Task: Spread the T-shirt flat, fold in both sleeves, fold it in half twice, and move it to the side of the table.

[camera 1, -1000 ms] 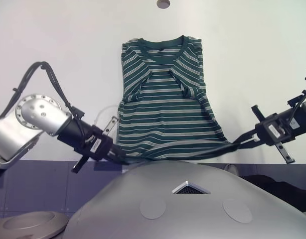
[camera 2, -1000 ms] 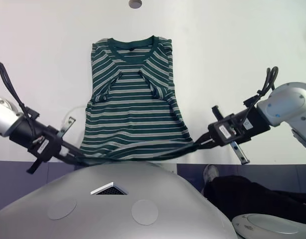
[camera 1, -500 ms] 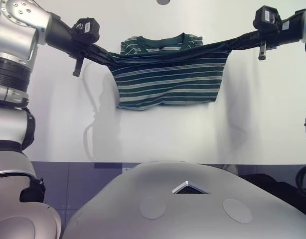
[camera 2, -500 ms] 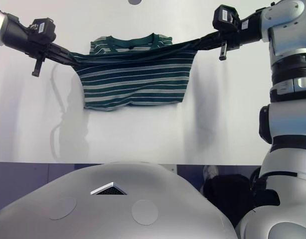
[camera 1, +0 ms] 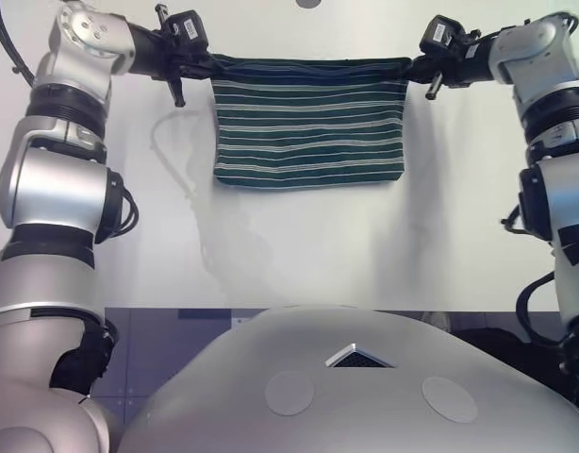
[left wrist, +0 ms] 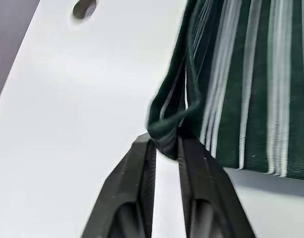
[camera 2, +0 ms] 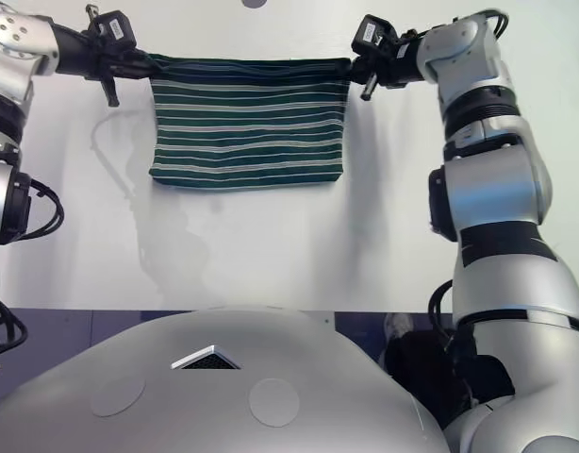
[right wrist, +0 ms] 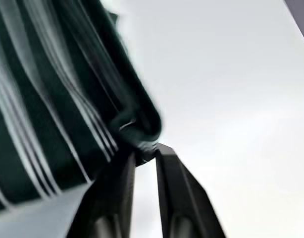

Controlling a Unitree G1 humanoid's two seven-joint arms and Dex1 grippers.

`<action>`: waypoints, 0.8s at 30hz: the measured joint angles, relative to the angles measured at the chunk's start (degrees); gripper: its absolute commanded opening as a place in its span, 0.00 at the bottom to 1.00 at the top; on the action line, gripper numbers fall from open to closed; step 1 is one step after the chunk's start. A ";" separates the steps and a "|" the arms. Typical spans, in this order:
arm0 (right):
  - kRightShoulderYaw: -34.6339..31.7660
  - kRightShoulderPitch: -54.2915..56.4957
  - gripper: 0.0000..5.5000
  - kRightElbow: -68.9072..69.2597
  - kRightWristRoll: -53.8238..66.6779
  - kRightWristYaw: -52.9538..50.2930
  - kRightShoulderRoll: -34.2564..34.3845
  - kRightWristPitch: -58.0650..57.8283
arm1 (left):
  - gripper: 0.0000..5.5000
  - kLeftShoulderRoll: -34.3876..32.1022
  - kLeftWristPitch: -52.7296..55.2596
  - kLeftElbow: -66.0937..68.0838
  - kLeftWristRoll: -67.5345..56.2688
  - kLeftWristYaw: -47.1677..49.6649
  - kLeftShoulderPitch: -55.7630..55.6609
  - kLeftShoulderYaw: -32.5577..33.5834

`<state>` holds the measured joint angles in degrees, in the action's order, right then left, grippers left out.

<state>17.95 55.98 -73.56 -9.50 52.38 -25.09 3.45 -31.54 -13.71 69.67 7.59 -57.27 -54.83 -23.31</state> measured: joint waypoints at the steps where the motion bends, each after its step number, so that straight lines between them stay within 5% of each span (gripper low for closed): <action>1: -1.61 0.06 0.25 -0.17 0.70 -2.50 1.62 -3.09 | 0.23 0.49 1.03 0.18 1.01 1.67 0.02 0.04; 5: -7.10 0.08 0.32 -0.59 2.66 -16.46 4.76 -10.08 | 0.32 0.99 5.47 1.27 5.61 9.81 1.25 -0.10; 8: -10.38 -0.39 0.32 1.39 2.52 -31.04 4.31 -7.36 | 0.32 -2.18 6.87 0.36 10.98 24.87 1.61 -0.21; 13: -11.71 -11.33 0.32 31.33 3.06 -35.73 6.08 -8.02 | 0.32 -6.94 6.25 -17.38 3.88 44.61 1.68 17.45; 16: -4.83 -24.13 0.32 53.62 3.85 -35.72 15.30 -17.13 | 0.32 -4.35 5.40 -36.56 -3.02 53.96 9.30 29.95; 18: 6.06 -32.54 0.32 67.23 5.01 -33.12 21.84 -25.92 | 0.32 0.19 3.20 -50.22 -9.79 58.80 14.10 37.55; 24: 16.18 -33.40 0.32 66.81 5.01 -26.63 27.33 -36.31 | 0.32 6.17 2.28 -63.66 -13.69 58.19 17.80 37.99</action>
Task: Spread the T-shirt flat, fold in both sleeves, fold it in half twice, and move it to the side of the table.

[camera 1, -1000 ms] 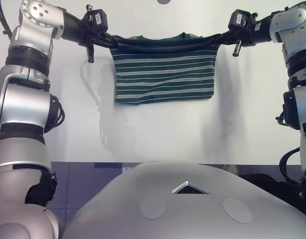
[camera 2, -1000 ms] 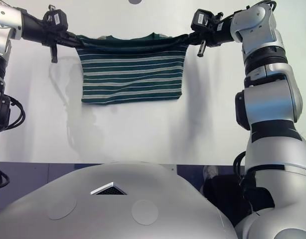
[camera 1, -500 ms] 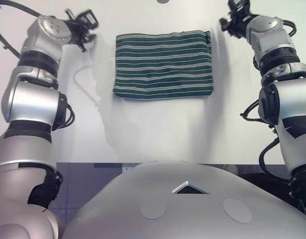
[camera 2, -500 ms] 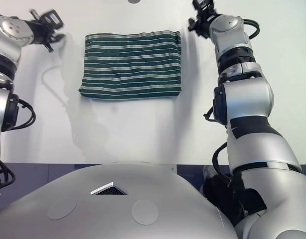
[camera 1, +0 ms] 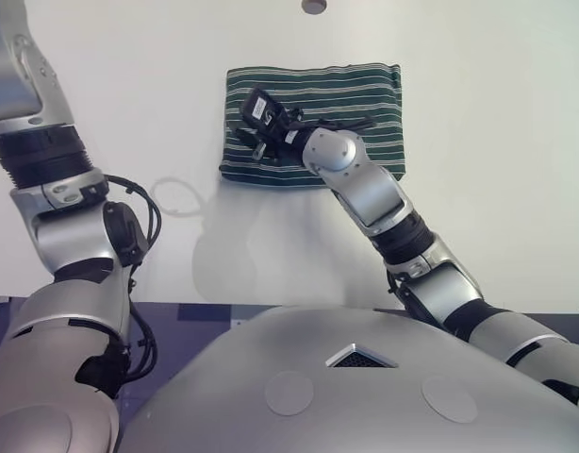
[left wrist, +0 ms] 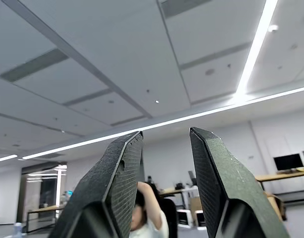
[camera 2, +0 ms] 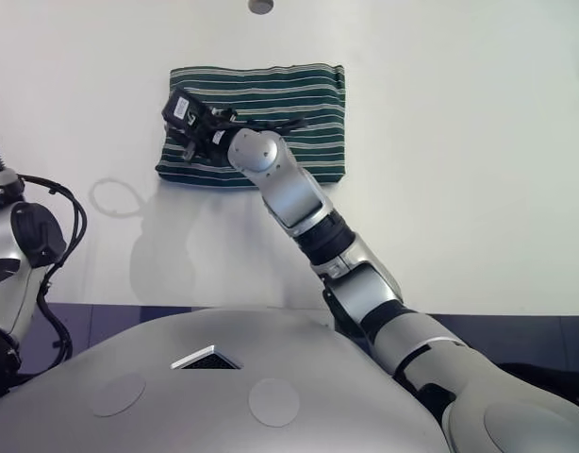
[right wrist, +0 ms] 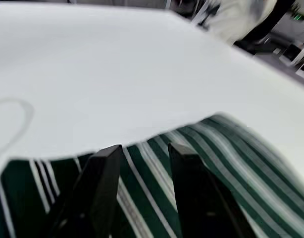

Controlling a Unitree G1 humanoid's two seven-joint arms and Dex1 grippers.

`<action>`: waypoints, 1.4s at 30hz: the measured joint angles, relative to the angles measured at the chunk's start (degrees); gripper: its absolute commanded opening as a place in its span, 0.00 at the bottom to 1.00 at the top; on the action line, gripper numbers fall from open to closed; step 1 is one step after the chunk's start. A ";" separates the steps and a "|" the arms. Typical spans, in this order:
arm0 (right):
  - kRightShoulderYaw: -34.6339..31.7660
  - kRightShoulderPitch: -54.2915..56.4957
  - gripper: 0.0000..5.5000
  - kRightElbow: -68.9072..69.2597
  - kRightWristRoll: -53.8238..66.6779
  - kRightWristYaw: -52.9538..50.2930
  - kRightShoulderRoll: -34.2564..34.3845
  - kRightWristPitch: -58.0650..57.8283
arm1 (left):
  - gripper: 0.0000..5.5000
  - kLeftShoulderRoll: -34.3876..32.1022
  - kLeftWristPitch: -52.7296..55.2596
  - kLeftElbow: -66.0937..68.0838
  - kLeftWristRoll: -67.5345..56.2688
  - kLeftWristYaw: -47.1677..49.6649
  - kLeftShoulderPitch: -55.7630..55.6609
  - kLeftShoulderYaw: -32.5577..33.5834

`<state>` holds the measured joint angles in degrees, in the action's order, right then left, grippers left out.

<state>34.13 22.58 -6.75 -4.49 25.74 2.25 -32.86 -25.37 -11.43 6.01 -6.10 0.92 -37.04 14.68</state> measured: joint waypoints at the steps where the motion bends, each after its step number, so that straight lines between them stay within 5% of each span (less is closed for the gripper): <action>1: 0.78 0.19 0.32 -0.76 -0.18 0.25 0.23 -0.70 | 0.32 0.73 0.32 -0.38 -0.02 -0.10 0.45 -0.27; 6: 5.43 2.46 0.32 -4.06 -0.24 8.20 -1.34 -2.03 | 0.32 3.10 1.24 -3.44 0.05 -0.41 0.99 -1.35; 10: 6.50 0.46 0.32 6.15 5.33 26.93 -17.18 2.63 | 0.32 4.47 1.13 -4.05 0.00 -0.76 0.96 -2.50; 13: 6.00 -5.52 0.32 16.45 9.17 41.81 -38.12 17.80 | 0.32 5.40 1.23 -5.41 -0.12 -4.10 1.39 -5.69; 18: 4.13 -14.19 0.32 17.08 9.43 47.11 -61.93 53.10 | 0.32 6.00 3.62 -12.67 0.03 -12.92 8.93 -15.12; 25: -4.20 -14.25 0.32 -10.23 8.11 42.57 -68.15 96.12 | 0.32 -7.74 0.57 -19.54 11.38 -34.49 28.52 -33.27; 28: -6.92 -14.50 0.32 -6.83 20.18 42.82 -69.45 93.98 | 0.32 -8.27 1.17 -20.14 11.14 -36.53 27.88 -33.52; 34: -9.79 -8.49 0.32 3.50 33.35 52.78 -78.07 51.57 | 0.32 0.85 11.59 -17.00 5.42 -41.10 17.93 -36.01; 38: -10.11 -1.51 0.32 0.42 21.74 43.68 -64.19 44.34 | 0.32 4.53 15.55 -14.97 6.87 -45.37 16.28 -44.03; 42: -9.15 -3.94 0.32 -8.54 10.40 38.49 -58.26 47.39 | 0.32 6.84 18.61 -8.81 13.65 -42.52 16.46 -48.01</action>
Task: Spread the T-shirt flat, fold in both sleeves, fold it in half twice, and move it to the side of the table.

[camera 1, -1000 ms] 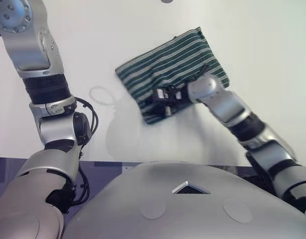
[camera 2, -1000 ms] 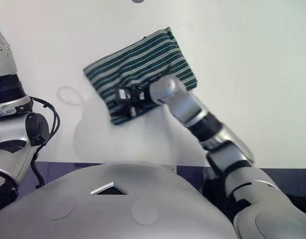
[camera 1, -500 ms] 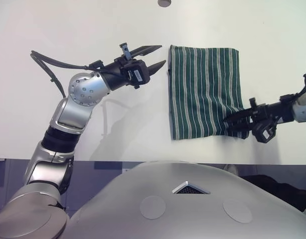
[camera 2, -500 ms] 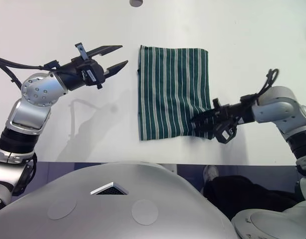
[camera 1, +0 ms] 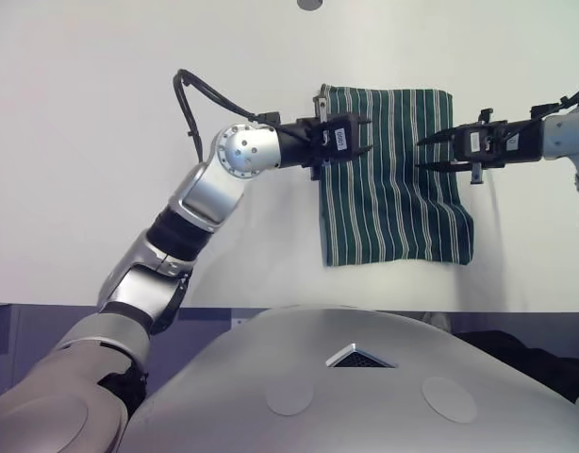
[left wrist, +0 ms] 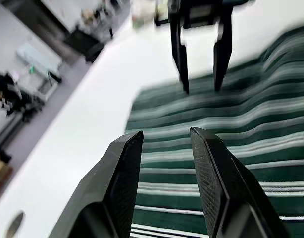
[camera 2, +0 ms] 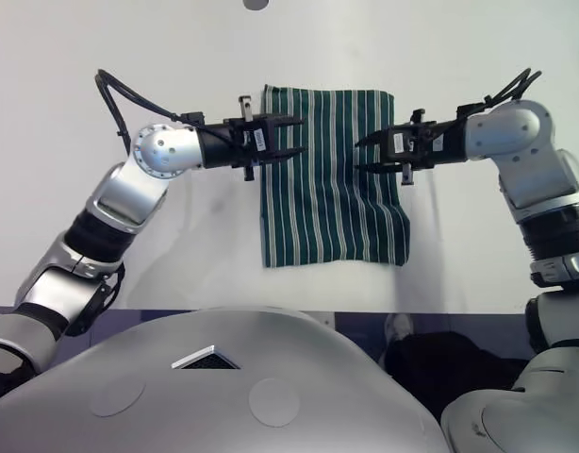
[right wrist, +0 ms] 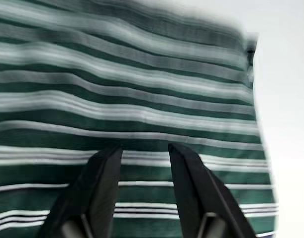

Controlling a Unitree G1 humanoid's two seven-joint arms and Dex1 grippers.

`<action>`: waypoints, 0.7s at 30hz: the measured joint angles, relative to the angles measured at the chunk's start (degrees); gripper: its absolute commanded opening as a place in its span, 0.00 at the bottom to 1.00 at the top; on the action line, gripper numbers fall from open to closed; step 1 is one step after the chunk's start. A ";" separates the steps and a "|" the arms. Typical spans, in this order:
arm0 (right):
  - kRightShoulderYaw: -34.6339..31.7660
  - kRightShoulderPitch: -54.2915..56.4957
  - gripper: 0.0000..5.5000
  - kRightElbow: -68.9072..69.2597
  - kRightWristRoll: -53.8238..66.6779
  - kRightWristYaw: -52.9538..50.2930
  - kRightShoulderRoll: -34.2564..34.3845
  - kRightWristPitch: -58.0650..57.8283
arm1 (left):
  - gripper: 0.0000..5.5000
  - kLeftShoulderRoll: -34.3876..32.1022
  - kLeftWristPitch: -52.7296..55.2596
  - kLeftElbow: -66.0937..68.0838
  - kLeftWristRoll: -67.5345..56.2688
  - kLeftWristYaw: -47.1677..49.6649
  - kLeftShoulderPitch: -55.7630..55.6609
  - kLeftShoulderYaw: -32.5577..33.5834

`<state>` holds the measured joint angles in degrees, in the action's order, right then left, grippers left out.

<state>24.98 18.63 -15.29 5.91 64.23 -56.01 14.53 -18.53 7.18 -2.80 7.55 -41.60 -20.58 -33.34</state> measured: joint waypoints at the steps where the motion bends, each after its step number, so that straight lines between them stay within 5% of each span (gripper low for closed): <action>1: 0.08 -0.26 0.32 -2.64 -2.80 -1.46 1.30 1.08 | 0.32 0.02 1.00 0.73 2.51 0.19 -0.07 -1.72; 12: 0.10 1.54 0.32 -8.49 -8.77 -4.26 9.15 5.14 | 0.32 -3.36 -0.58 11.80 9.13 -1.36 -3.35 -5.06; 21: 4.18 11.04 0.32 -20.48 -15.29 -16.39 29.31 4.55 | 0.32 -19.28 -2.47 10.22 8.77 -4.98 -0.94 2.69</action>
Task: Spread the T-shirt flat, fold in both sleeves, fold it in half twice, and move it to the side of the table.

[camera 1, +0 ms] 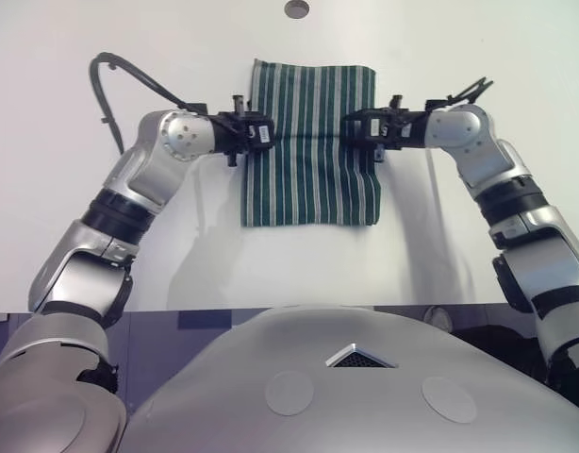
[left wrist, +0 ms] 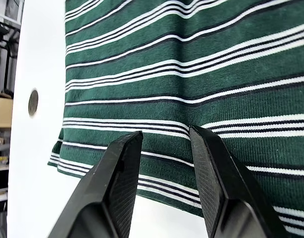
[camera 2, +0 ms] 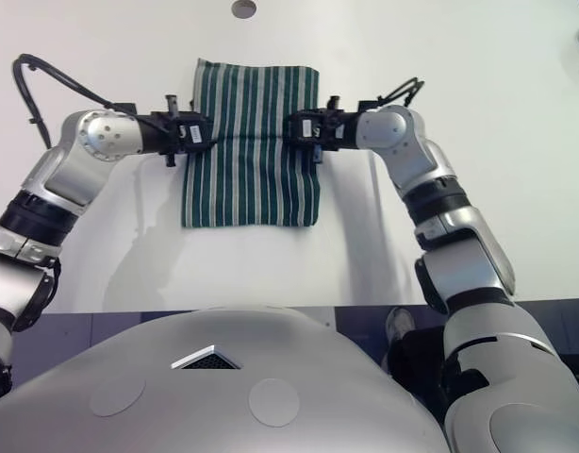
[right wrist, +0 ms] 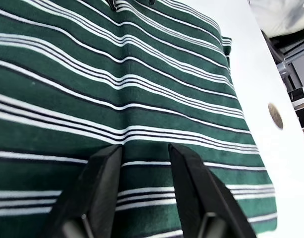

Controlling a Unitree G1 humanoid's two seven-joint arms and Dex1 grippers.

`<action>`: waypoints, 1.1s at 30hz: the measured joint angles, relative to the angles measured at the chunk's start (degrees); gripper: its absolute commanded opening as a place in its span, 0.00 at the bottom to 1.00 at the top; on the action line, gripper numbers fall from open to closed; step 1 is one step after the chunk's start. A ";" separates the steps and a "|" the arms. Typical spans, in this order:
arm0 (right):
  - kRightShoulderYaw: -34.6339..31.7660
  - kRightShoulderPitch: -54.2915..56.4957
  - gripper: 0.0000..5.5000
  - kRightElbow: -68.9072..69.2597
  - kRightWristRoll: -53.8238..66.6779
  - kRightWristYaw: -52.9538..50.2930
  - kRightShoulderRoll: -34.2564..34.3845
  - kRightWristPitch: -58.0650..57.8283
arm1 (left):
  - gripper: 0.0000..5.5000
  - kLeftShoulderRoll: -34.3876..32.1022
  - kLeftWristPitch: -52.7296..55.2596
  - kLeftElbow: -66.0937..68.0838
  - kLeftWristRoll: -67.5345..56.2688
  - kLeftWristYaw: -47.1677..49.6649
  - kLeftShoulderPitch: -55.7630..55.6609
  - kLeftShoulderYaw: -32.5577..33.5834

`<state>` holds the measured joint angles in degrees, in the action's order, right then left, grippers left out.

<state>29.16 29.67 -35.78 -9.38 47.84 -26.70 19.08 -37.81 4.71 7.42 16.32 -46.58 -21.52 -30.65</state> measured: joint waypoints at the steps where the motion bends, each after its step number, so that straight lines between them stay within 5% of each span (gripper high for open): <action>1: -0.03 0.06 0.32 -0.03 0.01 -0.06 0.34 0.02 | 0.32 -0.21 0.78 -1.01 -0.39 -0.18 1.06 1.06; 5: -5.01 -5.26 0.32 10.05 4.04 2.37 -3.47 -0.10 | 0.32 1.60 10.42 -8.84 -8.60 -0.09 5.09 9.93; 9: -16.02 -10.34 0.45 30.53 11.88 3.04 -11.60 0.40 | 0.44 1.20 16.02 -23.58 -18.17 0.27 4.52 23.67; 15: -19.01 -24.61 0.68 26.82 4.59 -0.23 -17.87 25.99 | 0.66 -5.51 -24.79 -18.27 -8.88 1.55 18.60 21.24; 20: -21.68 -30.08 0.68 8.03 -7.16 -7.78 -22.93 53.18 | 0.66 -10.42 -54.50 -4.89 10.97 13.71 24.53 17.79; 25: -23.35 -29.23 0.68 0.03 -15.65 -16.15 -24.02 62.96 | 0.66 -12.59 -62.97 -0.14 16.61 21.48 22.70 20.03; 33: -22.34 -27.21 0.68 0.80 -24.80 -26.31 -21.34 62.10 | 0.66 -14.17 -67.83 4.16 22.83 28.36 22.35 22.07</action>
<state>6.82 2.47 -34.98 -34.18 21.53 -48.04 81.18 -51.98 -63.12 11.58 39.14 -18.22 0.83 -8.58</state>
